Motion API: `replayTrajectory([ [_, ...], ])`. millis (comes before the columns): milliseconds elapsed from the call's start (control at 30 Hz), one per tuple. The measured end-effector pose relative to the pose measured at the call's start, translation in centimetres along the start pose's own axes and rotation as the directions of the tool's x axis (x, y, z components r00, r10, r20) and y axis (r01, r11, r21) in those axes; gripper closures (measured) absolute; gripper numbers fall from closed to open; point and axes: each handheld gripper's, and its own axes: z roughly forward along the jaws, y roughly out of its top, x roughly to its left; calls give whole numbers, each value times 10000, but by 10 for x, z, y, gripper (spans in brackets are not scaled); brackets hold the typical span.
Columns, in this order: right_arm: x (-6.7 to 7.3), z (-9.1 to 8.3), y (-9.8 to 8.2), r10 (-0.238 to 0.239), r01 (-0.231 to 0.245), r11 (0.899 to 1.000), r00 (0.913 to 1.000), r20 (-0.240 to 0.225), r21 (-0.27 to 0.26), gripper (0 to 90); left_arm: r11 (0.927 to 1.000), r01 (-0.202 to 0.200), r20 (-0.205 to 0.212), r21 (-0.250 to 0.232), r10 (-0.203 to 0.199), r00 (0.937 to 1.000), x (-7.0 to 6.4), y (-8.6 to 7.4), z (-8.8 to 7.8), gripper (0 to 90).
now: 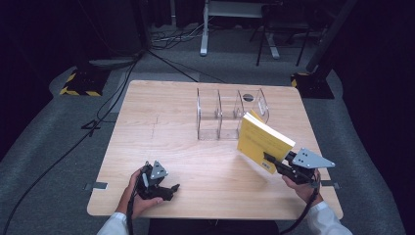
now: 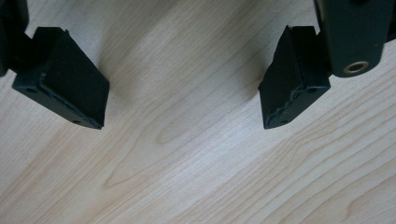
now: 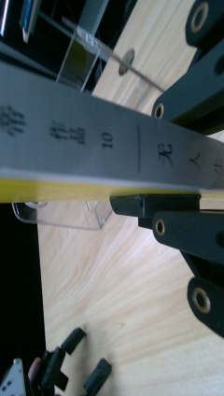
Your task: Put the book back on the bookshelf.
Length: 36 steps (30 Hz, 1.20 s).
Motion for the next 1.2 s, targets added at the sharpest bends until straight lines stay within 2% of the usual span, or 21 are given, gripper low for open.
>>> replayTrajectory([
  [200, -11, -6, 6, 164, -147, 9995, 9978, 642, -273, 763, 9999, -135, -31, -77, 134, 9999, 1, -1, 0, 156],
  [500, -29, -9, 15, 482, -406, 9977, 9877, 1488, -537, 763, 9999, -128, -83, -103, 128, 9999, 1, -1, 0, 156],
  [667, -35, -3, 20, 593, -501, 9970, 9838, 1690, -582, 763, 9999, -131, -90, -97, 130, 9999, 1, -1, 0, 156],
  [900, -42, 12, 33, 473, -393, 9983, 9778, 2043, -430, 763, 9999, -134, -98, -101, 133, 9999, 1, -1, 0, 156],
  [1100, -50, 26, 39, 759, -679, 9967, 9734, 2164, -439, 763, 9999, -78, -110, -119, 76, 9999, 1, -1, 1, 154],
  [1200, -51, 33, 42, 646, -588, 9978, 9685, 2406, -310, 763, 9999, -21, -56, -122, 20, 10000, 0, -1, 1, 153],
])
